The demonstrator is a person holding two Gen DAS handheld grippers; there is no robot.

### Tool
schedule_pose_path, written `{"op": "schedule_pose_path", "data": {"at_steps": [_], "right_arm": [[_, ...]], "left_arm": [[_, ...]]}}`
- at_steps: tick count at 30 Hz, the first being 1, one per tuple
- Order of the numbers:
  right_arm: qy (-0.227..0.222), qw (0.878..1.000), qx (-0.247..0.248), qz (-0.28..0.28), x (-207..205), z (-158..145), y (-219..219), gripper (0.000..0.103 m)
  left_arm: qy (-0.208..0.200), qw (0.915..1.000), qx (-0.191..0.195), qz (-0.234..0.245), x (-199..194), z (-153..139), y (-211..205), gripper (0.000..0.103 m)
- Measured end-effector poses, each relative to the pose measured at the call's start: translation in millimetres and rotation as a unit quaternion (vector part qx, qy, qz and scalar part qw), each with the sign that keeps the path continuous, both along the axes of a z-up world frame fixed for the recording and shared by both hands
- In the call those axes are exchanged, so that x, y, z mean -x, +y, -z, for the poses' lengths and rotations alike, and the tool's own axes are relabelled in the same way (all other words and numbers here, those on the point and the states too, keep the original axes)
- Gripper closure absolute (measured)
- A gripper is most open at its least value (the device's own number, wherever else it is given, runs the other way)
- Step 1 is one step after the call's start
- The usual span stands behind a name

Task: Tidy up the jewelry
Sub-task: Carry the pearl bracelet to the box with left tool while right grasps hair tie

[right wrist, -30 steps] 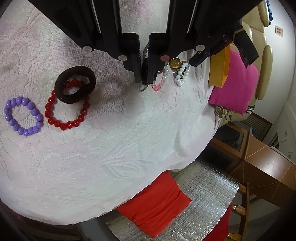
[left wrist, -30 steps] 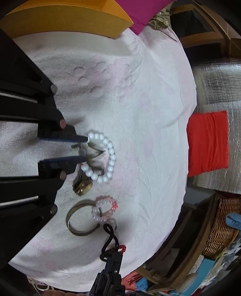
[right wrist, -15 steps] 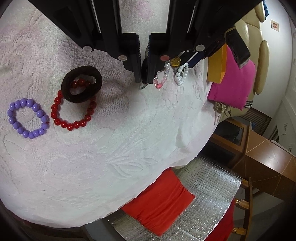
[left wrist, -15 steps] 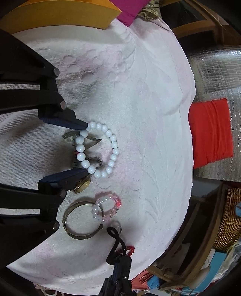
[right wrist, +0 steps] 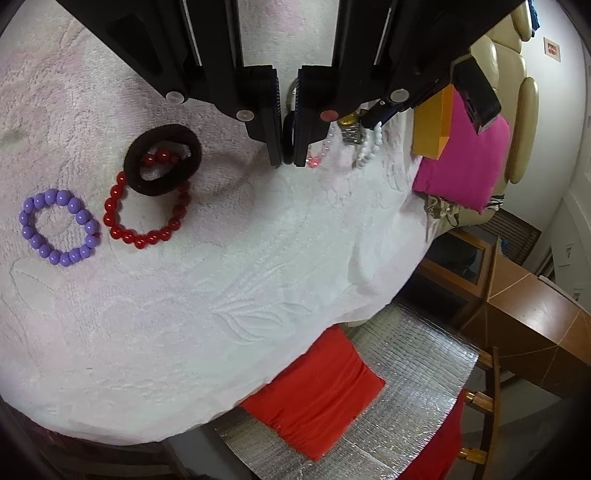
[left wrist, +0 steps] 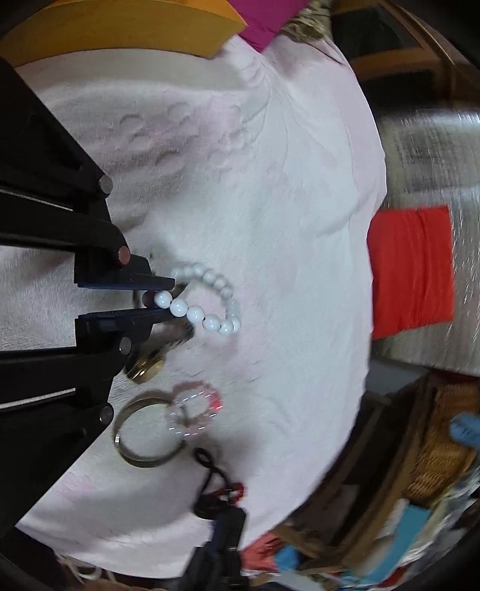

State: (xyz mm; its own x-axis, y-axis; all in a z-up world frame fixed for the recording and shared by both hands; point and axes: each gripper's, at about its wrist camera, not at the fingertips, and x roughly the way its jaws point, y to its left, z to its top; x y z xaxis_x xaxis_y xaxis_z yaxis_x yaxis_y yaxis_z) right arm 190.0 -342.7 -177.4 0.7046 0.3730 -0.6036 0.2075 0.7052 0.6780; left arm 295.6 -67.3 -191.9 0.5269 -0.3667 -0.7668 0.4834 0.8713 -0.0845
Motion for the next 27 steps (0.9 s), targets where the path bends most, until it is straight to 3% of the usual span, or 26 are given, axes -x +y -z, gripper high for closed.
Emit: {"op": "schedule_pose_path", "data": {"at_steps": [7, 11, 16, 18, 19, 20, 22, 24, 26, 27], "right_arm": [[-0.021, 1.0, 0.008, -0.015, 0.1, -11.2, 12.5, 0.096], [0.001, 0.999, 0.039, -0.006, 0.3, -13.6, 6.5, 0.096], [0.054, 0.996, 0.067, -0.025, -7.3, 4.5, 7.0, 0.095], [0.071, 0.994, 0.072, -0.038, -12.3, 11.6, 13.0, 0.09], [0.075, 0.993, 0.077, -0.038, -13.9, 12.6, 15.9, 0.078], [0.077, 0.993, 0.086, -0.037, -14.0, 12.5, 18.1, 0.056], [0.064, 0.992, 0.108, -0.028, -11.3, 7.8, 22.9, 0.036], [0.061, 0.99, 0.122, -0.034, -12.1, 7.1, 27.7, 0.038], [0.088, 0.985, 0.141, -0.038, -17.1, 16.9, 32.7, 0.051], [0.101, 0.983, 0.15, -0.037, -19.0, 22.6, 34.3, 0.052]], "left_arm": [[-0.012, 0.9994, 0.028, -0.018, 4.2, -15.2, 17.9, 0.094], [-0.025, 0.9987, 0.042, -0.013, 17.0, -27.4, 25.3, 0.094], [-0.035, 0.9979, 0.055, -0.009, 27.1, -37.2, 25.5, 0.094], [-0.035, 0.9978, 0.056, -0.01, 29.8, -38.7, 24.1, 0.094], [-0.033, 0.9978, 0.056, -0.009, 29.4, -39.1, 23.7, 0.094], [-0.033, 0.998, 0.054, -0.009, 30.7, -38.4, 23.2, 0.094], [-0.032, 0.9981, 0.051, -0.01, 26.8, -39.8, 21.6, 0.094], [-0.029, 0.9983, 0.05, -0.011, 25.8, -39.3, 21.8, 0.094], [-0.029, 0.9983, 0.048, -0.014, 25.3, -39.3, 20.7, 0.094], [-0.028, 0.9983, 0.048, -0.015, 25.1, -39.4, 20.1, 0.094]]}}
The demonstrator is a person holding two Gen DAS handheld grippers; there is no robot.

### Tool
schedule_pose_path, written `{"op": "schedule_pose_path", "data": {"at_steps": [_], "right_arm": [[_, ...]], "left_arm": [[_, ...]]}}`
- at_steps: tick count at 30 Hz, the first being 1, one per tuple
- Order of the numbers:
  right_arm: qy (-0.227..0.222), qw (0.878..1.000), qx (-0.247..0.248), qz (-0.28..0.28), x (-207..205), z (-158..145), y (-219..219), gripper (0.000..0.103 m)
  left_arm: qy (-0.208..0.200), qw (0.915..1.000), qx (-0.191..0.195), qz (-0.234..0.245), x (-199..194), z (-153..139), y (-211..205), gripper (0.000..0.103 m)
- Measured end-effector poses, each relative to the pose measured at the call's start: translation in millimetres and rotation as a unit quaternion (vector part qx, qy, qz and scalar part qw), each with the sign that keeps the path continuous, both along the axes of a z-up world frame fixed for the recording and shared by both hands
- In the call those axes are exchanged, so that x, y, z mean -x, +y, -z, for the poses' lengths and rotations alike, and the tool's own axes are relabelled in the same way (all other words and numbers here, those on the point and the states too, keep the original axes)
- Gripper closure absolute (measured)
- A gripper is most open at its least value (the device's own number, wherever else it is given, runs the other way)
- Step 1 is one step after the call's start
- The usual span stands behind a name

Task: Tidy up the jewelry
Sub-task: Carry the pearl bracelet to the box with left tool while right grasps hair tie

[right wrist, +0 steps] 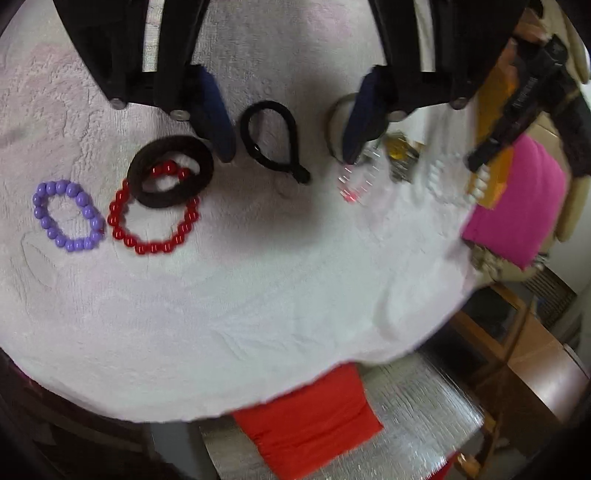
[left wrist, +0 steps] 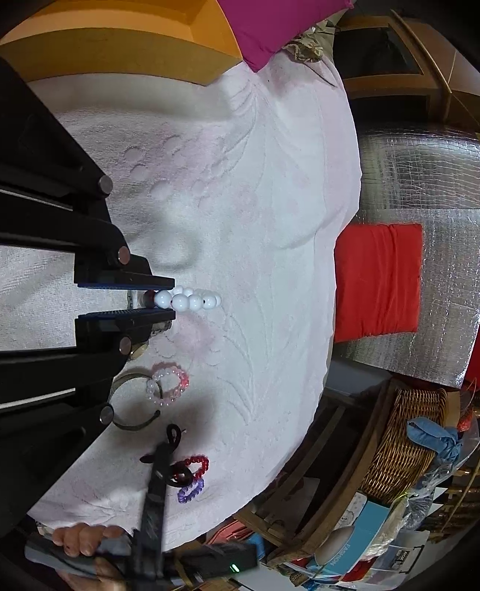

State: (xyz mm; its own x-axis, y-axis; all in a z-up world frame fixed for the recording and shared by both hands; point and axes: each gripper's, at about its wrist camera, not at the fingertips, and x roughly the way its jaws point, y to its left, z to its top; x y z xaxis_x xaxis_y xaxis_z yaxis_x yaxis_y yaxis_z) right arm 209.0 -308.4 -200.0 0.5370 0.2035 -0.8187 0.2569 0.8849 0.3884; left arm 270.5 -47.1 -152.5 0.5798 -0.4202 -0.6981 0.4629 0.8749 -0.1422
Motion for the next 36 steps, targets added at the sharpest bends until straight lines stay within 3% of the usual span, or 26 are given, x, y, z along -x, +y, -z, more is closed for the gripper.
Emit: {"op": "schedule_pose_path", "data": {"at_steps": [2, 4, 6, 10, 15, 20, 27, 36], "right_arm": [[-0.008, 0.999, 0.042, -0.002, -0.4, -3.0, 4.1, 0.077], [-0.006, 0.999, 0.046, -0.007, 0.2, -3.5, 2.1, 0.094], [-0.013, 0.999, 0.031, -0.001, 4.9, -7.6, -5.4, 0.094], [-0.098, 0.995, -0.016, 0.009, 26.8, -40.1, -31.5, 0.094], [-0.191, 0.977, -0.076, 0.053, 61.0, -73.2, -78.4, 0.094], [-0.208, 0.965, -0.127, 0.093, 72.4, -72.1, -101.5, 0.094], [-0.197, 0.971, -0.127, 0.047, 55.4, -70.0, -44.8, 0.094], [-0.181, 0.969, -0.143, -0.083, 22.7, -64.5, 90.7, 0.094]], "left_arm": [[0.003, 1.0, -0.002, -0.002, -0.5, 1.8, 0.4, 0.094], [0.003, 1.0, -0.006, -0.005, -0.8, 2.2, -0.2, 0.094], [0.002, 0.9999, -0.007, -0.009, -0.4, 2.6, 0.2, 0.094], [-0.008, 0.9998, -0.008, -0.016, 2.2, -1.7, 2.4, 0.094], [-0.031, 0.9993, -0.002, -0.02, 18.0, -15.3, 5.9, 0.094], [-0.057, 0.9979, 0.011, -0.029, 37.4, -33.2, 17.9, 0.094], [-0.086, 0.9934, 0.024, -0.073, 59.1, -53.2, 52.5, 0.094], [-0.134, 0.975, 0.021, -0.176, 83.7, -77.9, 142.4, 0.094]]}}
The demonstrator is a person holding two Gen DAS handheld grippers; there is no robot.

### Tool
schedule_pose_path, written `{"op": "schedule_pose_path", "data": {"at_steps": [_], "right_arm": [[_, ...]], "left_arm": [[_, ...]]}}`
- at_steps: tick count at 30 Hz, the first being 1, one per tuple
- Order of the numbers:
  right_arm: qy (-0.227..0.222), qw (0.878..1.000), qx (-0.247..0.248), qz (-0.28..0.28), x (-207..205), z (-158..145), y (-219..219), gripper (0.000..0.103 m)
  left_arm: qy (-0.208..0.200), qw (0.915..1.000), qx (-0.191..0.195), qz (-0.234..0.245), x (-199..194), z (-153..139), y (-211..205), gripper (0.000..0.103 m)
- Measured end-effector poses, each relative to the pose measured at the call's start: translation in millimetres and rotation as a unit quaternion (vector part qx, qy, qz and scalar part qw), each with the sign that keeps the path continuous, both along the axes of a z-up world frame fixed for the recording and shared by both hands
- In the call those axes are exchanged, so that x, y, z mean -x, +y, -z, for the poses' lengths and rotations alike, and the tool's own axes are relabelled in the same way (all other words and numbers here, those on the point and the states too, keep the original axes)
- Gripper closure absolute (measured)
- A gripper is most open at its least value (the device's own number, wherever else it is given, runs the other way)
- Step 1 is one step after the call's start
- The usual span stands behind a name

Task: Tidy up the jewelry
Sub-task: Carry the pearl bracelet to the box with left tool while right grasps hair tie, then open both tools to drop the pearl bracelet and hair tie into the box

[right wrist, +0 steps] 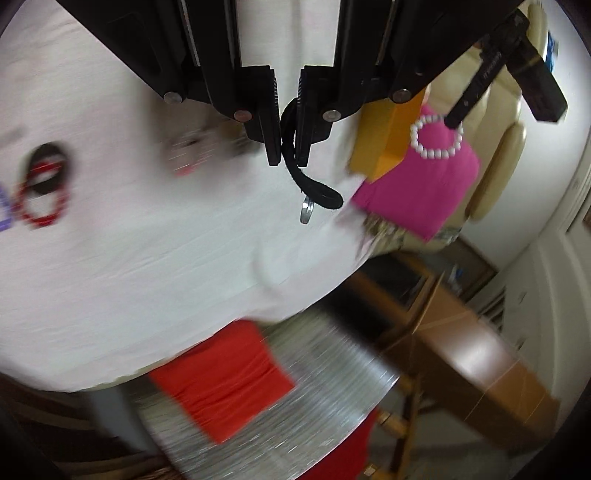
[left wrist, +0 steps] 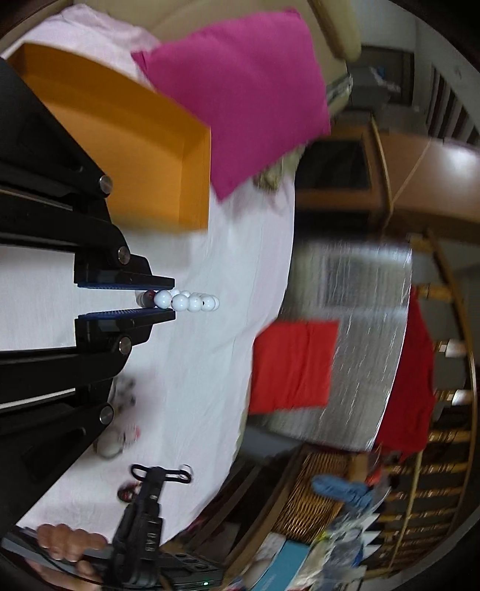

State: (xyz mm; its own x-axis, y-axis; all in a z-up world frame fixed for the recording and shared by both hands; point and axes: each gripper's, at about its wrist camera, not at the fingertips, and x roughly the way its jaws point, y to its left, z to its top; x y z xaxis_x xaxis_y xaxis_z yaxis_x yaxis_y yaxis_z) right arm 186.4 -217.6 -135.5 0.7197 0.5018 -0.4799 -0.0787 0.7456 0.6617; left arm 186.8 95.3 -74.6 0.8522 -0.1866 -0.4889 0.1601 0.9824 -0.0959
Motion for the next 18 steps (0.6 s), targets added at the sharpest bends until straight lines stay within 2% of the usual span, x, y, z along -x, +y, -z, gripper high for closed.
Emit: {"op": "schedule_pose_path", "data": {"at_steps": [4, 7, 12, 15, 16, 18], "right_arm": [[0.002, 0.998, -0.015, -0.058, -8.8, 4.2, 59.2, 0.094], [0.004, 0.995, -0.031, -0.095, -14.1, 5.4, 94.8, 0.094], [0.012, 0.985, -0.064, -0.157, -28.0, 5.5, 162.0, 0.094], [0.012, 0.98, -0.071, -0.185, -29.2, 6.3, 199.9, 0.093], [0.016, 0.98, -0.068, -0.189, -30.6, 8.5, 213.6, 0.091], [0.028, 0.978, -0.058, -0.201, -33.6, 14.0, 238.0, 0.09]], "left_arm": [[0.008, 0.9981, -0.017, -0.058, 2.7, 5.4, 43.0, 0.094], [0.039, 0.9941, -0.029, -0.097, -0.8, 17.8, 73.3, 0.094], [0.111, 0.9816, -0.029, -0.153, -2.9, 47.3, 115.8, 0.094], [0.134, 0.9725, -0.042, -0.186, 3.0, 62.7, 128.7, 0.094], [0.136, 0.97, -0.048, -0.196, 3.8, 65.2, 130.3, 0.091], [0.132, 0.9673, -0.06, -0.208, 8.4, 67.3, 134.8, 0.076]]}}
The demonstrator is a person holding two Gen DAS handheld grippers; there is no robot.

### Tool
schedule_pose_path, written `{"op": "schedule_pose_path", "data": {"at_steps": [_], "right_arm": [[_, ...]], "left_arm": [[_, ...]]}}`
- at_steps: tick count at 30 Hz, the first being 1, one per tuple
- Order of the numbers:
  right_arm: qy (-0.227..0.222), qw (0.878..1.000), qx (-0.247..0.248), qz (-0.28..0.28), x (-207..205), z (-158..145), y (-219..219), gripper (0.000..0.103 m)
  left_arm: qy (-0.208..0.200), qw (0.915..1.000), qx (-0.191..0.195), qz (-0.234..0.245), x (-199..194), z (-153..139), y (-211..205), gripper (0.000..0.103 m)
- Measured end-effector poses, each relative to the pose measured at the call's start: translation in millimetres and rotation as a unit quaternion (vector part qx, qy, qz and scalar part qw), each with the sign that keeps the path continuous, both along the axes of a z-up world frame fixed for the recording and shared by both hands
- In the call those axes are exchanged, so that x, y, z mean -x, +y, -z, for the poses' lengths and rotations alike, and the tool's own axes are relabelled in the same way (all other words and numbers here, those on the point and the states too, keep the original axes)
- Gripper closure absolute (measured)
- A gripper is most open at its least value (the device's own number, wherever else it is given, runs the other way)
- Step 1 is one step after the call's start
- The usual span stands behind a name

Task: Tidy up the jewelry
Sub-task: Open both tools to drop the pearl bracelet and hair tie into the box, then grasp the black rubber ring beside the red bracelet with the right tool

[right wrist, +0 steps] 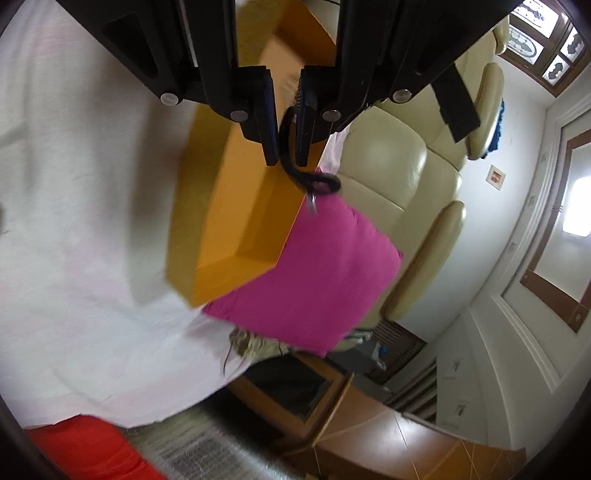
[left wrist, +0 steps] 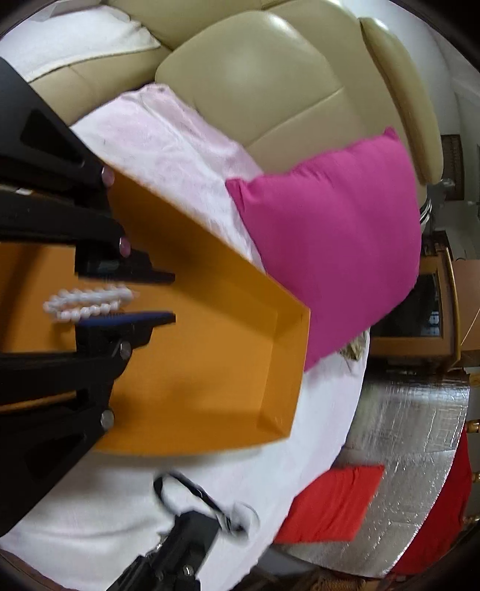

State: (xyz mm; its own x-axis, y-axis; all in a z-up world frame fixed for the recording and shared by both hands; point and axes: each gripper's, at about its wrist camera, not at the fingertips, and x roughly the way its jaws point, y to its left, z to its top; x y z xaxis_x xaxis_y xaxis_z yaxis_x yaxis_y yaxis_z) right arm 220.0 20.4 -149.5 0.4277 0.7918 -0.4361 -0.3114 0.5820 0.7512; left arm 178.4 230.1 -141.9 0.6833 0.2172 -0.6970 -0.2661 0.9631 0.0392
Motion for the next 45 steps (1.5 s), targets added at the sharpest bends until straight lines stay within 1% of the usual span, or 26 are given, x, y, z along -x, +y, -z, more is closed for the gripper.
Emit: {"op": "schedule_pose_path", "data": {"at_steps": [1, 2, 3, 4, 5, 7, 10, 13, 17, 20, 25, 27, 29, 31, 33, 36, 37, 40, 41, 43, 45], "right_arm": [[0.005, 1.0, 0.007, -0.007, -0.2, 4.2, 8.5, 0.089], [0.013, 1.0, 0.016, -0.01, -0.1, 9.7, 13.8, 0.076], [0.025, 0.999, 0.022, -0.009, -1.1, 16.3, 16.8, 0.069], [0.033, 0.999, 0.018, -0.006, -0.1, 20.7, 15.9, 0.053], [0.038, 0.999, 0.011, 0.003, -0.8, 25.0, 11.4, 0.047], [0.04, 0.999, 0.008, 0.023, -0.6, 26.8, -6.4, 0.047], [0.041, 0.997, 0.0, 0.058, 2.2, 26.0, -50.7, 0.047], [0.045, 0.994, 0.013, 0.098, 7.2, 25.8, -88.3, 0.047], [0.063, 0.987, 0.026, 0.144, 14.8, 32.9, -147.7, 0.047], [0.064, 0.982, 0.031, 0.175, 22.2, 28.3, -189.5, 0.047], [0.057, 0.973, 0.046, 0.218, 40.4, 12.9, -252.1, 0.047], [0.061, 0.968, 0.049, 0.238, 50.6, 10.0, -279.1, 0.047], [0.062, 0.963, 0.051, 0.258, 56.8, 7.5, -305.0, 0.047], [0.062, 0.956, 0.054, 0.281, 65.6, 5.6, -331.2, 0.048], [0.077, 0.947, 0.056, 0.305, 73.0, 8.7, -359.7, 0.048], [0.095, 0.937, 0.055, 0.333, 82.6, 13.2, -391.9, 0.048], [0.1, 0.933, 0.055, 0.34, 85.1, 14.5, -400.8, 0.048], [0.113, 0.926, 0.047, 0.357, 91.1, 17.1, -423.0, 0.048], [0.119, 0.924, 0.046, 0.361, 91.3, 18.5, -427.2, 0.048], [0.129, 0.921, 0.041, 0.365, 92.1, 21.7, -433.9, 0.048], [0.136, 0.92, 0.041, 0.365, 90.8, 23.7, -436.8, 0.048]], "left_arm": [[-0.004, 1.0, -0.002, -0.005, -0.6, -0.9, 0.7, 0.059], [-0.013, 0.9997, -0.005, -0.019, 1.6, -2.5, 3.4, 0.048], [-0.021, 0.9994, -0.007, -0.025, 1.5, -5.5, 3.1, 0.046], [-0.029, 0.9992, -0.008, -0.027, 3.7, -7.8, 2.8, 0.046], [-0.037, 0.9988, -0.012, -0.03, 4.2, -10.1, 1.3, 0.045], [-0.041, 0.9985, -0.017, -0.033, -0.6, -9.2, 1.0, 0.044], [-0.043, 0.9985, -0.023, -0.026, -6.4, -9.7, -8.2, 0.044], [-0.05, 0.9981, -0.028, -0.022, -11.0, -13.3, -19.9, 0.043], [-0.07, 0.9969, -0.035, -0.007, -11.6, -22.6, -47.9, 0.035], [-0.082, 0.9957, -0.04, 0.019, -13.8, -27.9, -79.1, 0.034], [-0.081, 0.9924, -0.054, 0.076, -17.4, -28.4, -134.4, 0.033], [-0.078, 0.9893, -0.06, 0.108, -18.2, -26.2, -164.1, 0.033], [-0.074, 0.9861, -0.058, 0.137, -17.3, -24.1, -186.4, 0.033], [-0.062, 0.981, -0.042, 0.179, -18.1, -19.3, -212.5, 0.033], [-0.046, 0.9763, -0.025, 0.21, -21.1, -13.6, -231.7, 0.033], [-0.029, 0.9721, -0.009, 0.232, -25.8, -6.2, -254.9, 0.033], [-0.027, 0.9705, -0.005, 0.239, -26.2, -4.6, -261.6, 0.033], [-0.008, 0.9594, 0.031, 0.28, -31.1, 3.2, -285.1, 0.033], [-0.004, 0.9567, 0.034, 0.289, -32.6, 6.4, -291.3, 0.033], [0.003, 0.9524, 0.027, 0.304, -33.3, 10.6, -303.3, 0.033], [0.003, 0.9503, 0.016, 0.311, -32.2, 13.4, -310.0, 0.033]]}}
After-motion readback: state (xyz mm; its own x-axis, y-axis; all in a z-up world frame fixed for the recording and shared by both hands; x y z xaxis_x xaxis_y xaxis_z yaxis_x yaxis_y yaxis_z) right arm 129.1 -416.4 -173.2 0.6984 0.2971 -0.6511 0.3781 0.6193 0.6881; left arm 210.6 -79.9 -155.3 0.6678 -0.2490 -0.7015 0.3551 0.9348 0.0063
